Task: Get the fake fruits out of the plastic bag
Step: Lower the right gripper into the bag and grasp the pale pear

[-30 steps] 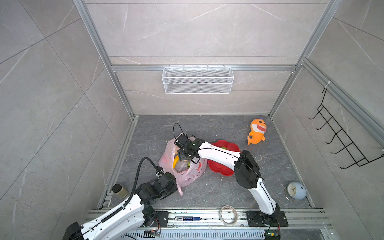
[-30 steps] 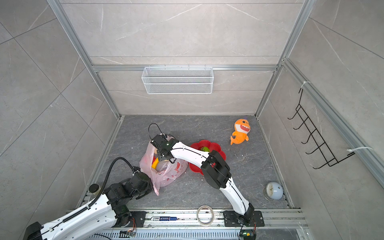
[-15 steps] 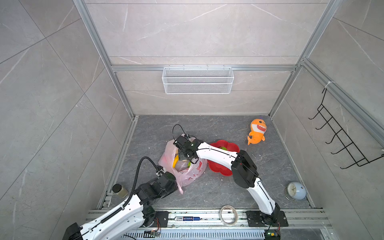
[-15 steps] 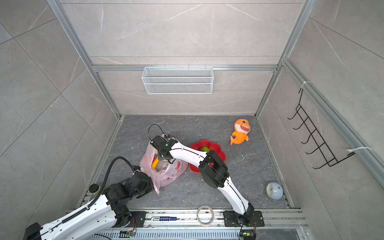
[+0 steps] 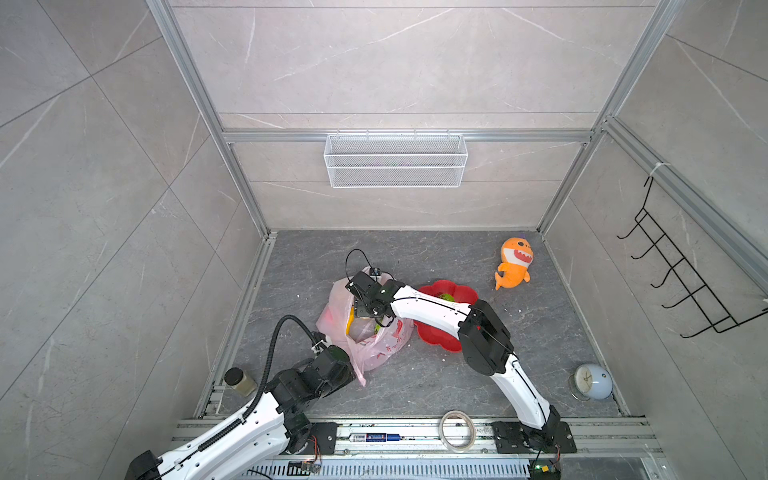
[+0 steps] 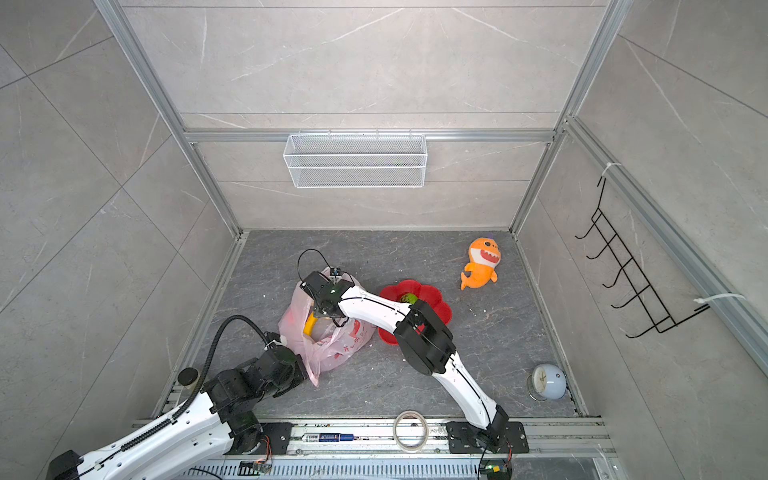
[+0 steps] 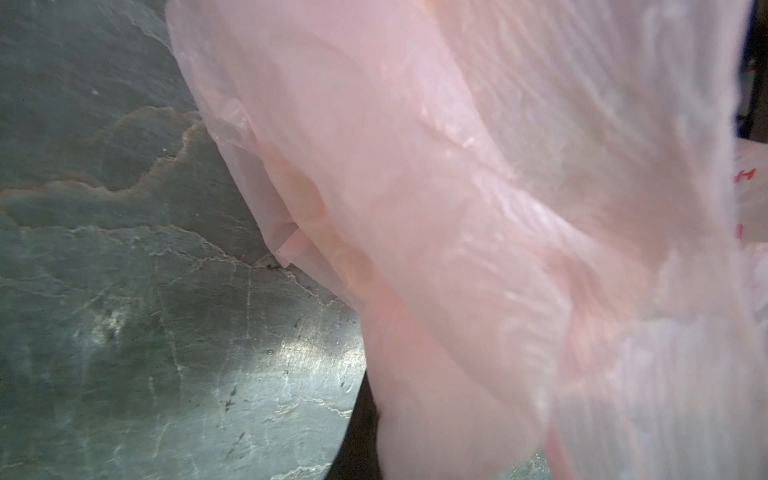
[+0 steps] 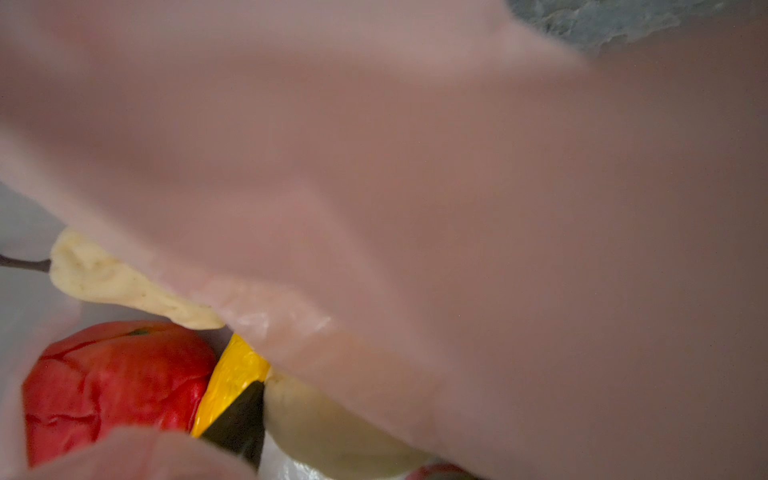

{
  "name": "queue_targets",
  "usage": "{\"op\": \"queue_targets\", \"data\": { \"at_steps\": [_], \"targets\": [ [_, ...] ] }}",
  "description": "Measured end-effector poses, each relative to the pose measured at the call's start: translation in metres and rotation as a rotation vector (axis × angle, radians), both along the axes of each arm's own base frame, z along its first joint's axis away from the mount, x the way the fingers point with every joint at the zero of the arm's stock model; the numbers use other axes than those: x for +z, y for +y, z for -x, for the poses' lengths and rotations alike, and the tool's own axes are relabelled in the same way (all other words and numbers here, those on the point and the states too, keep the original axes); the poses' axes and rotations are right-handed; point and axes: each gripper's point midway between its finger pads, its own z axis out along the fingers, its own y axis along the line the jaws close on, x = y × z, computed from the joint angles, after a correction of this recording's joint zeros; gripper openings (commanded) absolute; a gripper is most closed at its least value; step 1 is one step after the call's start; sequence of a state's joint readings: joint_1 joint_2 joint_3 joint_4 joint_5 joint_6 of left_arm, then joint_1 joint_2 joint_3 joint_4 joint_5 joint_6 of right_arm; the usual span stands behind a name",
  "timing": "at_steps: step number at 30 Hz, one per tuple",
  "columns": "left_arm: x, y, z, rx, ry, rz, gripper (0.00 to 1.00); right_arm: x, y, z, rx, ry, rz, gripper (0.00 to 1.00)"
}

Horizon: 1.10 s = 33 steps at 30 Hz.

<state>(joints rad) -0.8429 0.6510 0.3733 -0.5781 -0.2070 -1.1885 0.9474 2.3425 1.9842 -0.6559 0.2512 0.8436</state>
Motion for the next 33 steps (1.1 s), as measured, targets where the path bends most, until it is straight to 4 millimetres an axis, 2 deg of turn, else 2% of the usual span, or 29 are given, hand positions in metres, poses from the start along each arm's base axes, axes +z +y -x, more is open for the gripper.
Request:
{"op": "queue_targets", "data": {
  "at_steps": [10, 16, 20, 27, 33],
  "targets": [
    [-0.002, 0.0, 0.0, -0.001, 0.007, -0.006, 0.0, -0.007, 0.002, -0.005, -0.024, 0.0, -0.016, 0.79],
    [-0.003, 0.0, 0.001, -0.002, 0.01, -0.006, 0.0, -0.008, 0.001, -0.009, -0.031, -0.005, -0.02, 0.76],
    [-0.004, 0.0, 0.001, -0.002, 0.012, -0.008, 0.0, -0.008, -0.001, -0.016, -0.043, -0.021, -0.019, 0.71],
    [-0.004, 0.001, 0.001, -0.002, 0.01, -0.008, 0.0, -0.004, -0.003, -0.023, -0.03, -0.067, 0.001, 0.51],
    [-0.004, 0.001, 0.001, -0.001, 0.009, -0.008, 0.0, -0.007, -0.004, -0.024, -0.006, -0.083, 0.018, 0.41]
  ]
}}
